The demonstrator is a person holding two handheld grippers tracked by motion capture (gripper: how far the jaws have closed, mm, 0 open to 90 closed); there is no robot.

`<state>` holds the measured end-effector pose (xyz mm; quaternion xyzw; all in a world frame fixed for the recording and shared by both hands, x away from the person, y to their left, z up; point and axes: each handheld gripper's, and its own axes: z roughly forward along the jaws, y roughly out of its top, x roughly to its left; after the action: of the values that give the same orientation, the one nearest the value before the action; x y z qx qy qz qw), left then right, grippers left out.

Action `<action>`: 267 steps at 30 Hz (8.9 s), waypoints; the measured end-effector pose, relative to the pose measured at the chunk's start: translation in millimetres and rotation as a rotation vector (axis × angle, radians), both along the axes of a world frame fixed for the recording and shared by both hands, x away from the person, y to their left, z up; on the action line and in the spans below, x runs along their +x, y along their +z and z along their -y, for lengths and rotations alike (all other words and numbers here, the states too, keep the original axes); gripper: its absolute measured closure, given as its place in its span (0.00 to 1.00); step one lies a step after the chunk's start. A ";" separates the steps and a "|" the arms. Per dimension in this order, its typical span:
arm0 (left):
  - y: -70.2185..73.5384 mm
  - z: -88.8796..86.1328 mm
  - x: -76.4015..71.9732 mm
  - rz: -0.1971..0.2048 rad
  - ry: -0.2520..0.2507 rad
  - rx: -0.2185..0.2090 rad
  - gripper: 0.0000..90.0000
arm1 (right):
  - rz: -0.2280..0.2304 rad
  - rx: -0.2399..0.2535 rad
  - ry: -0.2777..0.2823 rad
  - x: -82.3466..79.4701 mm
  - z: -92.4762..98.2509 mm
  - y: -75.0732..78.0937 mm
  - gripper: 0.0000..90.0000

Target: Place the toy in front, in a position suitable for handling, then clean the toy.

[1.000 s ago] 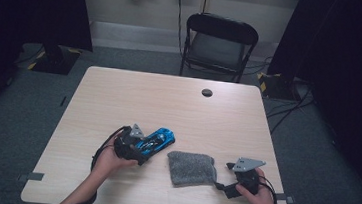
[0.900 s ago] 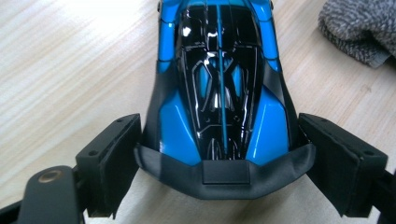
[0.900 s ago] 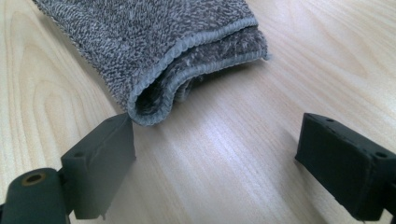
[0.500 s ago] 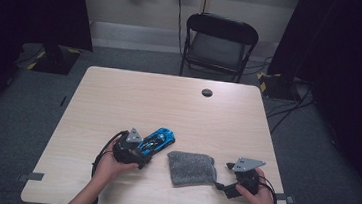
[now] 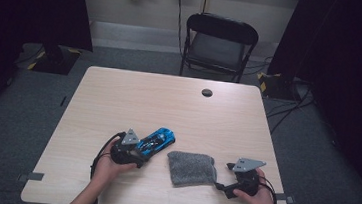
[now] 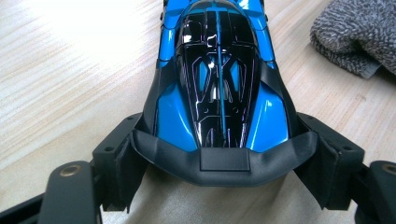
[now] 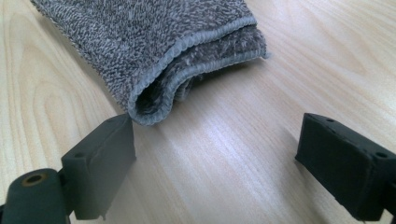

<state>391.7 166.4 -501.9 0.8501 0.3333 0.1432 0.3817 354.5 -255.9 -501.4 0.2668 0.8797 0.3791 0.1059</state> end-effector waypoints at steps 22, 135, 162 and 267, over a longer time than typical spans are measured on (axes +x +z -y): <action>-0.1 -0.2 -0.2 -0.002 -0.001 -0.003 0.27 | -0.023 0.050 0.086 5.9 -30.8 41.2 0.17; 0.1 1.1 0.8 0.001 0.003 0.004 0.27 | -0.115 0.111 -0.007 57.5 -150.7 75.5 0.84; -0.1 1.8 0.2 -0.005 0.005 -0.002 0.27 | -0.101 0.105 -0.054 77.8 -185.1 79.7 0.84; -0.1 2.6 0.3 -0.006 0.011 -0.003 0.27 | -0.096 0.025 -0.282 127.1 -194.0 29.8 0.84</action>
<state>392.0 163.8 -501.9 0.8483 0.3393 0.1422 0.3810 481.6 -62.0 -471.6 0.4070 0.8328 0.3580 0.1128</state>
